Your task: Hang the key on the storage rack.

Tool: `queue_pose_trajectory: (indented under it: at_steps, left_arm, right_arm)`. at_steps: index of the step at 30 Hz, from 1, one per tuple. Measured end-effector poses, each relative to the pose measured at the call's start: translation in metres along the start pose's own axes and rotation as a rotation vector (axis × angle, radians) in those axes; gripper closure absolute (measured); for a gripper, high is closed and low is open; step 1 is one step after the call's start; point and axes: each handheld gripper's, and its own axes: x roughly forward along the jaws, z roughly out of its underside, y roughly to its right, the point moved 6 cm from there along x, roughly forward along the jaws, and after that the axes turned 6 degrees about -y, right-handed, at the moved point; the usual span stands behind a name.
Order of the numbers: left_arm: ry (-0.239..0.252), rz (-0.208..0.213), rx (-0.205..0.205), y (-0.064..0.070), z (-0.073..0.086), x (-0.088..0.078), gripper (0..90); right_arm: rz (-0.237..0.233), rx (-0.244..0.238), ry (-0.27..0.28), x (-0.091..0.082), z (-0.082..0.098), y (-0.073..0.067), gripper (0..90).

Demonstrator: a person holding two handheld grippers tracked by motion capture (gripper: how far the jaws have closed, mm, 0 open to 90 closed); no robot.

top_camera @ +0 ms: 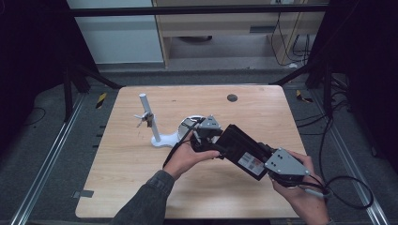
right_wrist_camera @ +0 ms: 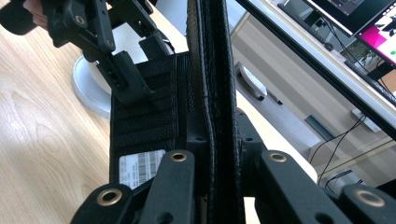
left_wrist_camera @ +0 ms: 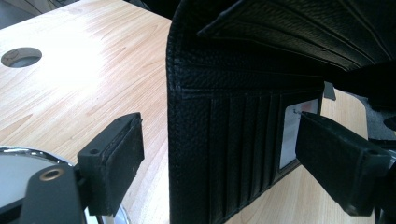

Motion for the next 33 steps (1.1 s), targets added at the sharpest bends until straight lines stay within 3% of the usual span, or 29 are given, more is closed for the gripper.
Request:
queue_pose_trajectory:
  at_steps: [9, 17, 21, 23, 24, 25, 26, 27, 29, 33]
  left_arm:
    - [0.003, 0.02, 0.006, 0.0, -0.001, 0.0, 15.2]
    - [0.012, 0.072, -0.017, 0.0, -0.003, 0.002, 19.1]
    - [0.021, 0.138, -0.047, 0.0, -0.004, 0.001, 30.3]
    - [0.012, 0.143, -0.033, 0.0, -0.004, -0.001, 39.4]
    - [0.013, 0.144, -0.031, 0.0, -0.004, -0.001, 39.4]
    - [0.013, 0.146, -0.029, 0.0, -0.005, -0.002, 46.4]
    - [0.016, 0.147, -0.026, 0.001, -0.005, -0.003, 46.4]
    - [0.02, 0.144, -0.021, 0.001, -0.006, -0.005, 53.9]
    - [0.025, 0.146, -0.028, 0.002, -0.007, -0.008, 56.2]
    - [0.022, 0.134, -0.042, 0.0, -0.007, -0.013, 69.4]
  right_arm:
    - [0.002, -0.008, 0.015, -0.004, -0.003, 0.001, 80.5]
    - [-0.003, -0.021, 0.031, -0.005, -0.007, -0.001, 80.5]
    - [-0.006, -0.027, 0.042, -0.006, -0.01, -0.002, 80.5]
    - [-0.009, -0.031, 0.048, -0.006, -0.011, -0.003, 80.5]
    - [-0.009, -0.031, 0.048, -0.006, -0.011, -0.003, 80.5]
    - [-0.012, -0.034, 0.052, -0.006, -0.012, -0.004, 80.5]
    - [-0.012, -0.034, 0.052, -0.006, -0.012, -0.004, 80.5]
    - [-0.017, -0.037, 0.051, -0.005, -0.012, -0.006, 80.5]
    - [-0.021, -0.038, 0.053, -0.005, -0.012, -0.006, 80.4]
    - [-0.054, -0.051, 0.047, -0.003, -0.011, -0.011, 80.0]
